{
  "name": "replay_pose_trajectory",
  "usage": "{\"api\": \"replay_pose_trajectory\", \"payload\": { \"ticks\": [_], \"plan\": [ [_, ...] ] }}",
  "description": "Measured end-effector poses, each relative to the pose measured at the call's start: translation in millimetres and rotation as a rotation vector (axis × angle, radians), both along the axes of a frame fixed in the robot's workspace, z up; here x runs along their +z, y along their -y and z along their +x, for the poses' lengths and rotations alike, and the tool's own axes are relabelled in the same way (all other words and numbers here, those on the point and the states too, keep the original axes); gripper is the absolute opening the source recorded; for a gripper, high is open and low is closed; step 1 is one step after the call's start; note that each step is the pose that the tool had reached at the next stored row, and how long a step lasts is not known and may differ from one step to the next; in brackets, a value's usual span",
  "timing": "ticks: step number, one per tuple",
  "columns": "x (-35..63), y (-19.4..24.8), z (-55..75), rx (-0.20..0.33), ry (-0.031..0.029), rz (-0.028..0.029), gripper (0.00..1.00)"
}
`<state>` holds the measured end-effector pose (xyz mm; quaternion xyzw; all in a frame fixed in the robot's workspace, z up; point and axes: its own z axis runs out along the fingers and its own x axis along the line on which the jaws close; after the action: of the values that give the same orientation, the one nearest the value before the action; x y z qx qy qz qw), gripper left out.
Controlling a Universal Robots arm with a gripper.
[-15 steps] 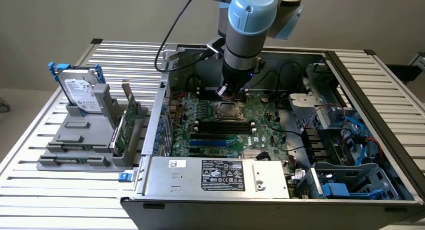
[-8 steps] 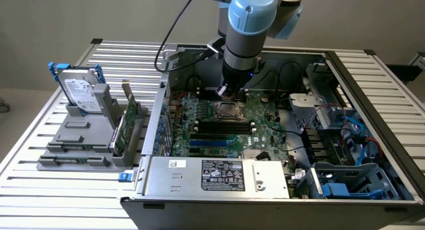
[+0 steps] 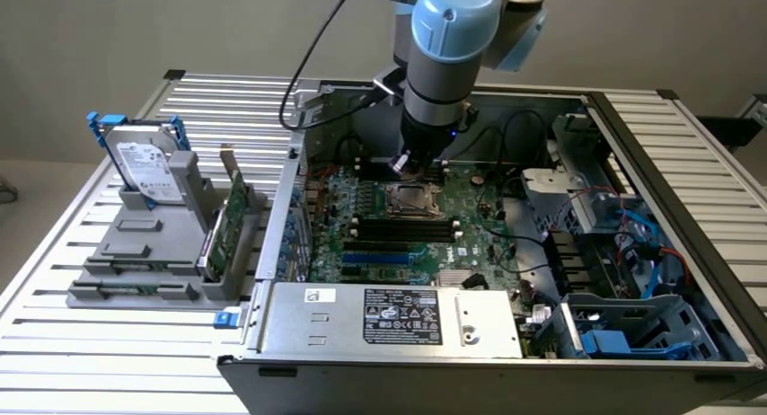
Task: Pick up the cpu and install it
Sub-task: 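Install the first cpu locking lever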
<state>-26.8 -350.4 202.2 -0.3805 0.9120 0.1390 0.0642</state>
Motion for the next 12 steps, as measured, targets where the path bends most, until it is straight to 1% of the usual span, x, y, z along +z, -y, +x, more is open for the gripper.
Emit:
{"api": "replay_pose_trajectory", "payload": {
  "ticks": [5,12],
  "plan": [
    [4.7,0.3,-1.6,0.0,-0.001,0.0008,0.11],
    [15.4,-0.1,-1.9,0.001,-0.0013,0.0014,0.11]
  ]
}}
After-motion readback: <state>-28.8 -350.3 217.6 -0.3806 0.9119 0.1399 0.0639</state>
